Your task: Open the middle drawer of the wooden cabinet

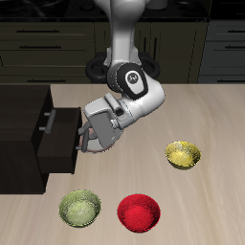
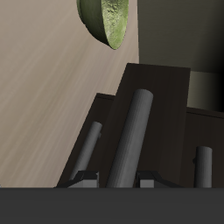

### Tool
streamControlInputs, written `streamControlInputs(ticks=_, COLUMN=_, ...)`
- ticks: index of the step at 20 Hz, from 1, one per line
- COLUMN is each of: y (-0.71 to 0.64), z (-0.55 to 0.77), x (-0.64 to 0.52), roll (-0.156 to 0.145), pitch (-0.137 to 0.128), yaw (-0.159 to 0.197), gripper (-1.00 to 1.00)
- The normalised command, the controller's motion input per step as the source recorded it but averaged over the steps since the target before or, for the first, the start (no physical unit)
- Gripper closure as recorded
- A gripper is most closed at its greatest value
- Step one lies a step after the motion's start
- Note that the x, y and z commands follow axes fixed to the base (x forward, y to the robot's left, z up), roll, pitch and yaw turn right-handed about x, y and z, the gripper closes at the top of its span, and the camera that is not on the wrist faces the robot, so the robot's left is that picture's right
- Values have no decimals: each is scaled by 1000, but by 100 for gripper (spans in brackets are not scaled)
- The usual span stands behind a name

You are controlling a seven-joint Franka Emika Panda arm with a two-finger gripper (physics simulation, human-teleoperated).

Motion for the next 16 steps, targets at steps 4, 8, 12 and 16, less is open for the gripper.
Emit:
streamControlInputs(ticks=4, y=348, z=-37, x=99, roll=54, pitch=22, yaw=-30, gripper=100)
streamControlInputs(ticks=8, y=639, z=-146, x=253, roll=90, pitch=66, yaw=-39, gripper=100)
streamControlInputs(ticks=12, y=515, z=21, x=138, roll=90, pitch=26, yaw=-32, gripper=100)
streamControlInputs(ticks=16, y=674, z=-21, x=158, roll=92, pitch=27, yaw=-22, gripper=100)
